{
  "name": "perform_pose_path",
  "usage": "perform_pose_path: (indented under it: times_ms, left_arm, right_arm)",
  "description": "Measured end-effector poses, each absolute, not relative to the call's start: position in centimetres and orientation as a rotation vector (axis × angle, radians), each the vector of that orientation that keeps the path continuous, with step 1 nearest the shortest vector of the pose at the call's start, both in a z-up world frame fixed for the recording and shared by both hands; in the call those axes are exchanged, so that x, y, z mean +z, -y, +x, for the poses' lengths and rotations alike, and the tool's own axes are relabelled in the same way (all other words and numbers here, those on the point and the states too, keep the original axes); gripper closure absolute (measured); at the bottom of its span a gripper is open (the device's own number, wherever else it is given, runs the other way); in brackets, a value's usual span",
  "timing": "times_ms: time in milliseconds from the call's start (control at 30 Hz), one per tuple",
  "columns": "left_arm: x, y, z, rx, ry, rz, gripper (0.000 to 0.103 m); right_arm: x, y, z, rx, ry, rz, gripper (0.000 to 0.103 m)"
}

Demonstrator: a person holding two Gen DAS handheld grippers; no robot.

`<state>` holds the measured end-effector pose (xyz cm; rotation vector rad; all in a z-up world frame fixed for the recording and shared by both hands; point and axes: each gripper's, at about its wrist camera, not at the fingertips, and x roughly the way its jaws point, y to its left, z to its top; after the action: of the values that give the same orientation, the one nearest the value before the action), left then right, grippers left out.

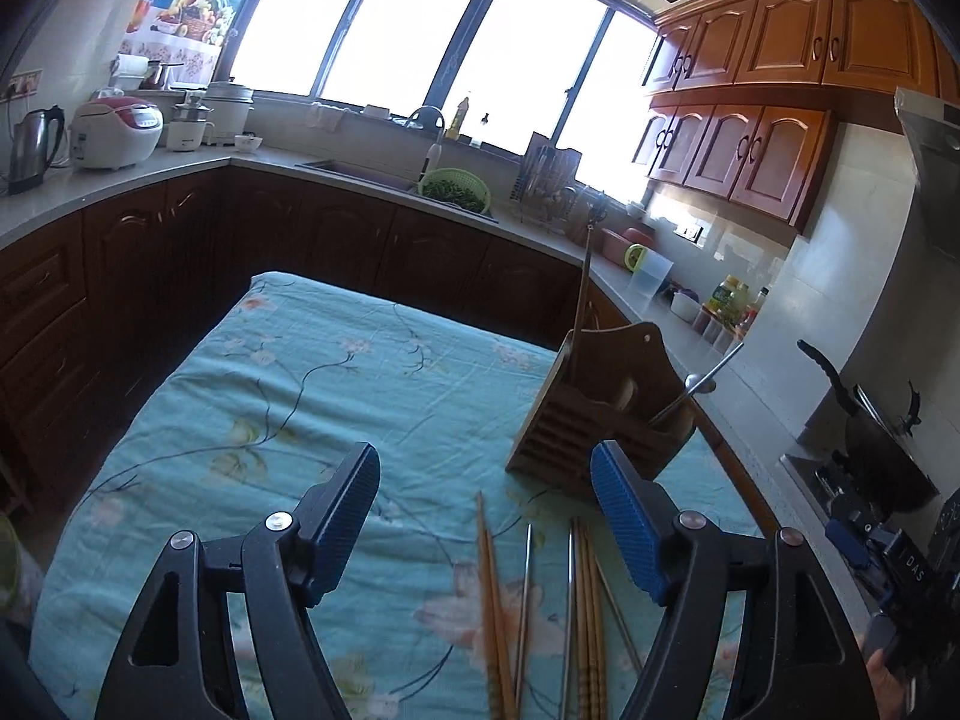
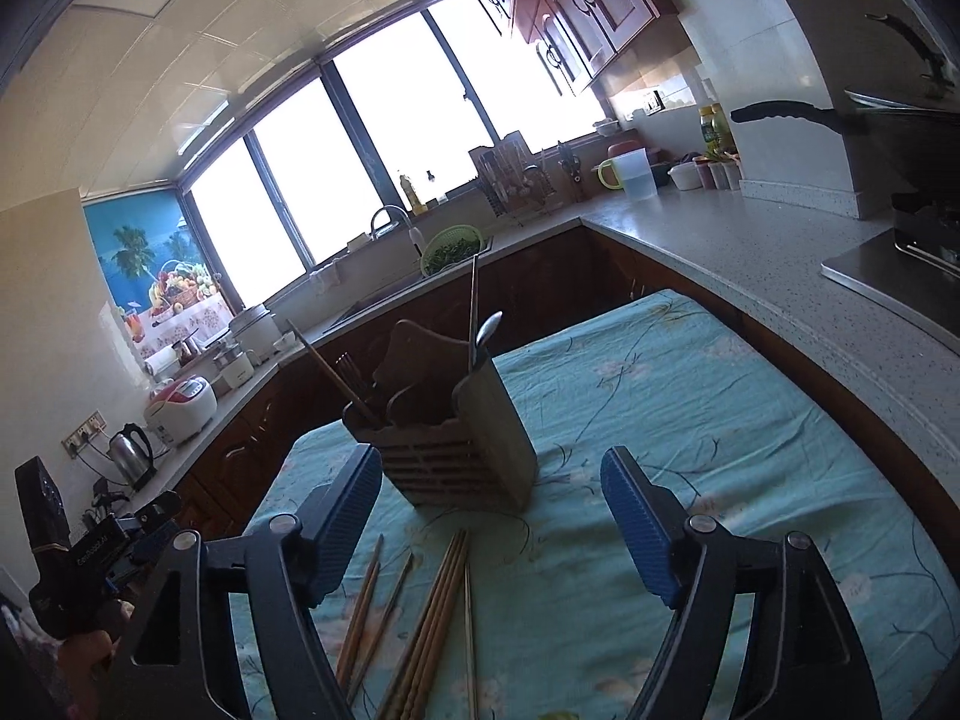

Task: Organize utensils
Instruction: 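Grasp wooden chopsticks with the right tool while the left grasps another wooden chopstick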

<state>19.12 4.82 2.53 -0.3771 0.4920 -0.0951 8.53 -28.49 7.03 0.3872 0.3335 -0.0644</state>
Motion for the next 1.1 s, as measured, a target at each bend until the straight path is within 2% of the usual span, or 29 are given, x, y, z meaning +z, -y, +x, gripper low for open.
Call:
perform_pose_path:
  times_ms: [200,467,800,833,900,1000,1100]
  left_arm:
    - [2.1,-4.8,12.2,-0.086,-0.5,-0.365,0.03]
    - [1.8,-4.0,7.6,-0.095,-0.53,-0.31,0.03]
    - [1.6,-3.5,10.3,-0.104,-0.59,-0.297,0.03]
    - [1.5,-3.6,10.7,-0.1,-0.6,-0.293,0.03]
    - [1.4,-3.8,11.5,-0.094,-0.617,-0.292,0.03]
    - [1.4,-4.0,12.7,-0.083,-0.641,-0.291,0.031]
    - [1.4,-4.4,13.5,-0.075,-0.662,-0.292,0.031]
  right_arm:
    - [5.1,26.5,3.9,-0.065,-0.352,0.372,0.025]
    - [4.1,24.3,0.7,-0.031,-0.361,0.346,0.025]
    - [3.6,23.8,0.5,-0.064,-0.379,0.308,0.027]
    - [3.4,23.8,1.0,-0.064,-0.392,0.302,0.029]
    - [2.9,23.9,2.2,-0.063,-0.421,0.297,0.041]
    - [2.0,24.0,4.2,-0.061,-0.462,0.296,0.052]
    - [0.9,23.8,6.7,-0.045,-0.521,0.29,0.057]
